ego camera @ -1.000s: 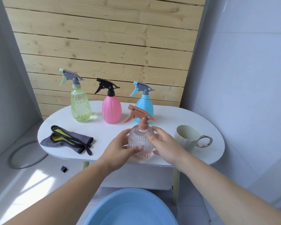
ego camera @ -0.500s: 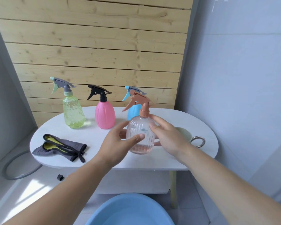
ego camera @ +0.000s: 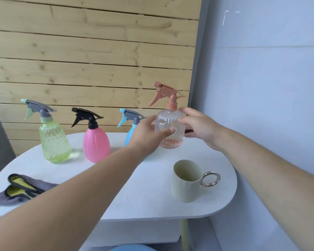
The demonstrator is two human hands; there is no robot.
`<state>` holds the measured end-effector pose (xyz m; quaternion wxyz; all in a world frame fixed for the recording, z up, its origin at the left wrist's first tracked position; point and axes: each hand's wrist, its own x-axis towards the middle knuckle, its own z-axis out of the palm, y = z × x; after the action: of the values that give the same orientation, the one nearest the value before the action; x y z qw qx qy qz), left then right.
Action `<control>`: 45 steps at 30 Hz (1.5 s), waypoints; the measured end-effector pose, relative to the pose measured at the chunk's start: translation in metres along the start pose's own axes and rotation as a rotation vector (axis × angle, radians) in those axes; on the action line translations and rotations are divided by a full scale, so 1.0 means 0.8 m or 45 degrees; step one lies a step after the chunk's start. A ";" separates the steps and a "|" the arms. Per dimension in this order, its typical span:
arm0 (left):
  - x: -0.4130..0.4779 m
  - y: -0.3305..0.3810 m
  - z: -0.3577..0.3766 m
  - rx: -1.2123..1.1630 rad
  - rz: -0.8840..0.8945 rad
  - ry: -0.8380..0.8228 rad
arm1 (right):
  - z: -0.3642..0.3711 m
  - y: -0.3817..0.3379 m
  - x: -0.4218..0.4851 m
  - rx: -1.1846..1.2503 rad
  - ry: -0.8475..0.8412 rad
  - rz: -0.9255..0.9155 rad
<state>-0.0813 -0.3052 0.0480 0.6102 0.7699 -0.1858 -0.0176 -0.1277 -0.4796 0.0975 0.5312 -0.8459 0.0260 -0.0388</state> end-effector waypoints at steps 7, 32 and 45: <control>0.051 -0.059 0.044 0.008 -0.142 0.000 | -0.005 0.059 0.040 0.152 -0.081 0.178; 0.058 -0.105 0.082 0.053 -0.274 0.049 | -0.001 0.134 0.077 0.208 -0.163 0.171; -0.001 -0.048 0.021 0.187 -0.363 0.056 | -0.002 0.089 0.023 -0.202 0.247 0.097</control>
<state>-0.0759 -0.3136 0.0073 0.5477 0.8312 -0.0617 -0.0736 -0.1094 -0.5134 0.0346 0.4586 -0.8761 0.1124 -0.0979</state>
